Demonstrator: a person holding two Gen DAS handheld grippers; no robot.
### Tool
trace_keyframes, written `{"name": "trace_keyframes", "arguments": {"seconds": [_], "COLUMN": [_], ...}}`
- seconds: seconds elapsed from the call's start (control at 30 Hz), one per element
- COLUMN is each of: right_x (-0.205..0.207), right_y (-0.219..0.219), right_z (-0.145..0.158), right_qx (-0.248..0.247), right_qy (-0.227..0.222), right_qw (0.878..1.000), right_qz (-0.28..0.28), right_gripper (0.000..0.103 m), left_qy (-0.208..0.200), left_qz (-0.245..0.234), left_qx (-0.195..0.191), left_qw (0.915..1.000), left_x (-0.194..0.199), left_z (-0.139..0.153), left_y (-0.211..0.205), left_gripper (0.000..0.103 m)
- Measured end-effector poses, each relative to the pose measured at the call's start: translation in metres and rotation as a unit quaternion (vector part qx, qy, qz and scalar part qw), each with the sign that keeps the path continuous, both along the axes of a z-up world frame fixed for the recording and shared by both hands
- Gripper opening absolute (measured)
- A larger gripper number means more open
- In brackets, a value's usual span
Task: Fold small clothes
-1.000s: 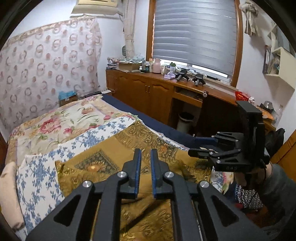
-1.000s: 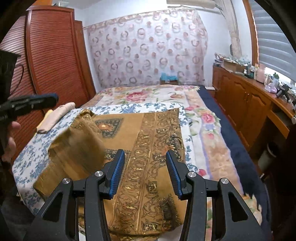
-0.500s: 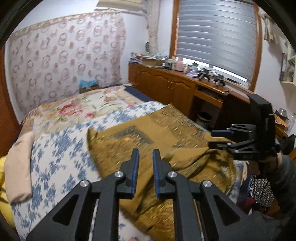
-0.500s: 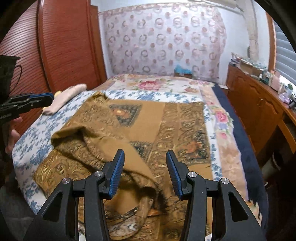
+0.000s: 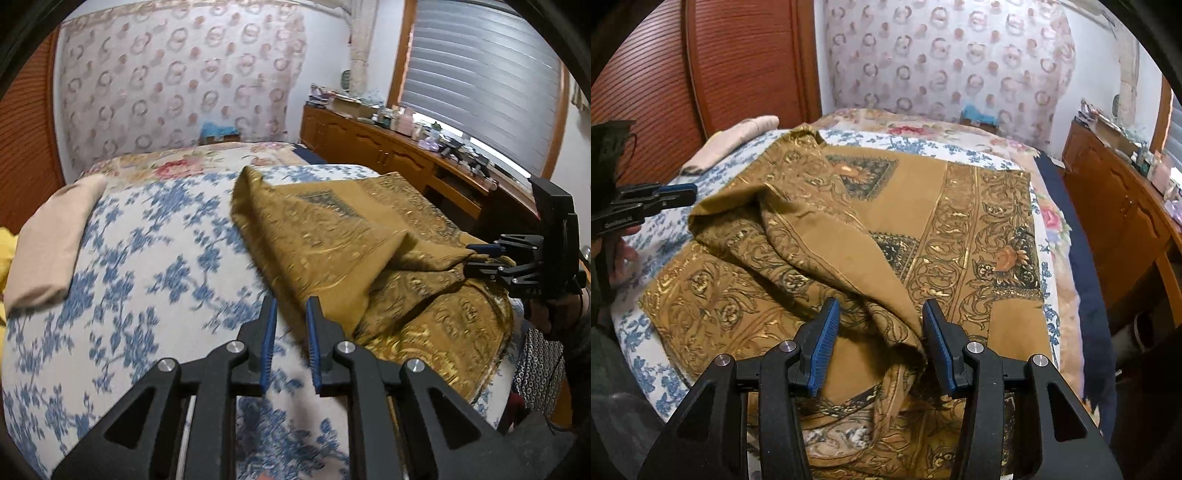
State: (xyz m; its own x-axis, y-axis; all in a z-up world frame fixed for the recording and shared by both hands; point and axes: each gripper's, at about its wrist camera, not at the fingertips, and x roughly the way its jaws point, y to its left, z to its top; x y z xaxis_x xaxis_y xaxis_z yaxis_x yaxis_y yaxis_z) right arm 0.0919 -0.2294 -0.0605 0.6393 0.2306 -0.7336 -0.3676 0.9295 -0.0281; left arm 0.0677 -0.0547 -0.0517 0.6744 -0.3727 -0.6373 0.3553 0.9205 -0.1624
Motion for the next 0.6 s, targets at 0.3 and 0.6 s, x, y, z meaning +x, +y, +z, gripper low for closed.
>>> {"name": "trace_keyframes", "arguments": {"seconds": [0.3,0.6], "right_x": [0.011,-0.014], "right_y": [0.001,-0.011], "right_z": [-0.01,0.038], "right_qx": [0.0,0.032], "right_qy": [0.024,-0.078], "right_qw": [1.0,0.996], "right_qz": [0.011,-0.014], "right_gripper": [0.034,0.004], "left_qy": [0.022,0.017], "left_qz": [0.019,0.017], "left_qx": [0.002,0.0], "left_qw": [0.9996,0.9997], "left_x": [-0.001,-0.005], "left_z": [-0.015,-0.014], "left_y": [0.008,0.011], "left_gripper": [0.014,0.015]}}
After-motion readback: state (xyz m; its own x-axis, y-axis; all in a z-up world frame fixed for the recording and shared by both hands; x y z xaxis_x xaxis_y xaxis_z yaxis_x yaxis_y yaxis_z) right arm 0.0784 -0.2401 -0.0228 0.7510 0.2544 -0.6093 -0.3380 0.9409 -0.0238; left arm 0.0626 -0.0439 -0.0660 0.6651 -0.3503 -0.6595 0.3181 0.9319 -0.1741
